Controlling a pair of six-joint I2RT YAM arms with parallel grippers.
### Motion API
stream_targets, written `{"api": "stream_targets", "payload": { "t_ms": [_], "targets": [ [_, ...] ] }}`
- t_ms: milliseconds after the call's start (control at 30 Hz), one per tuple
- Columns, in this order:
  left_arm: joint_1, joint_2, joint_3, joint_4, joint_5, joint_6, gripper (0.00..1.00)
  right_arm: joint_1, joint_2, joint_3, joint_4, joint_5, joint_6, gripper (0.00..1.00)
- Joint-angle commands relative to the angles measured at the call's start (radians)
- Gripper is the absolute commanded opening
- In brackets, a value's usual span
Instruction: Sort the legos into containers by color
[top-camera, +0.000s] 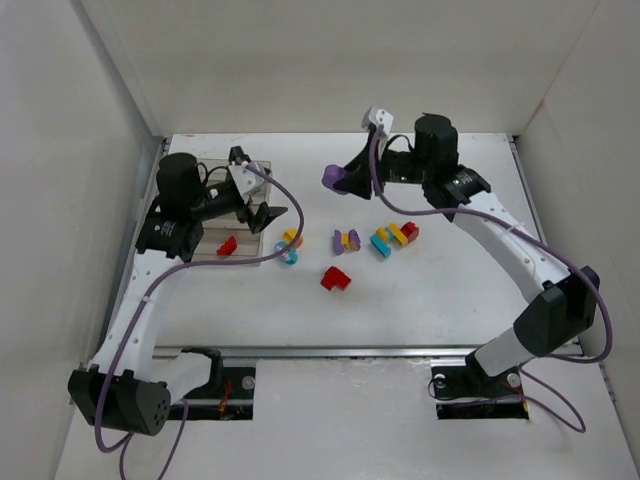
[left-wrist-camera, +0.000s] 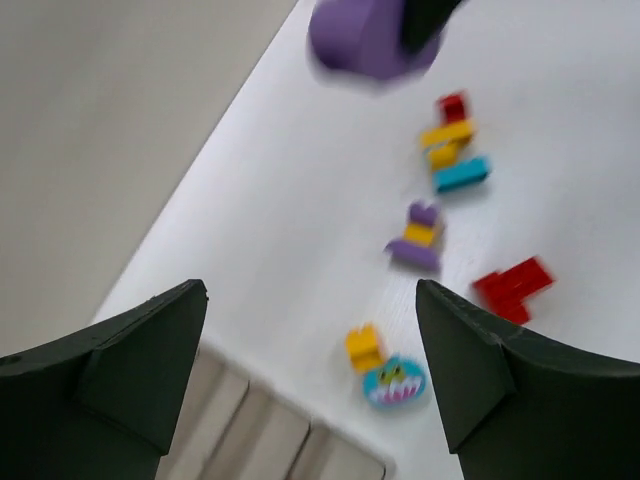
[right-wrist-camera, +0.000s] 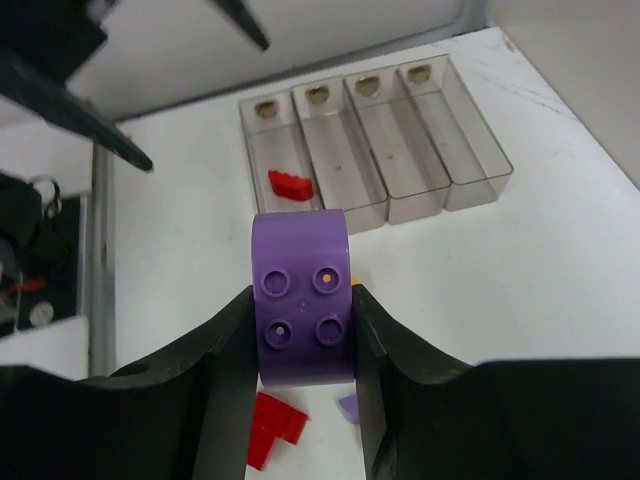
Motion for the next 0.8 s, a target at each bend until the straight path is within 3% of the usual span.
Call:
{"api": "stream_targets", "payload": {
  "t_ms": [0, 100, 367, 433, 667, 767],
  "targets": [
    [-0.029, 0.087, 0.096, 0.004, 0.372, 0.004, 0.83, 0.071, -0.08, -0.042, 0.036, -0.074, -0.321, 0.0],
    [-0.076, 0.127, 0.148, -0.007, 0.372, 0.004, 0.83, 0.11, -0.092, -0.063, 0.036, -0.043, -0.399, 0.0],
    [-0.149, 0.17, 0.203, -0.079, 0.32, 0.124, 0.83, 0.165, -0.092, -0.063, 0.036, -0.034, -0.418, 0.0],
    [-0.159, 0.17, 0.203, -0.079, 0.32, 0.124, 0.76, 0.165, -0.101, -0.063, 0.036, -0.034, -0.427, 0.0],
    [-0.159, 0.161, 0.223, -0.09, 0.32, 0.114, 0.76, 0.174, -0.101, -0.072, 0.036, -0.034, -0.436, 0.0],
    [-0.169, 0.161, 0.232, -0.099, 0.309, 0.114, 0.69, 0.185, -0.101, -0.063, 0.013, -0.034, -0.445, 0.0]
  ]
}}
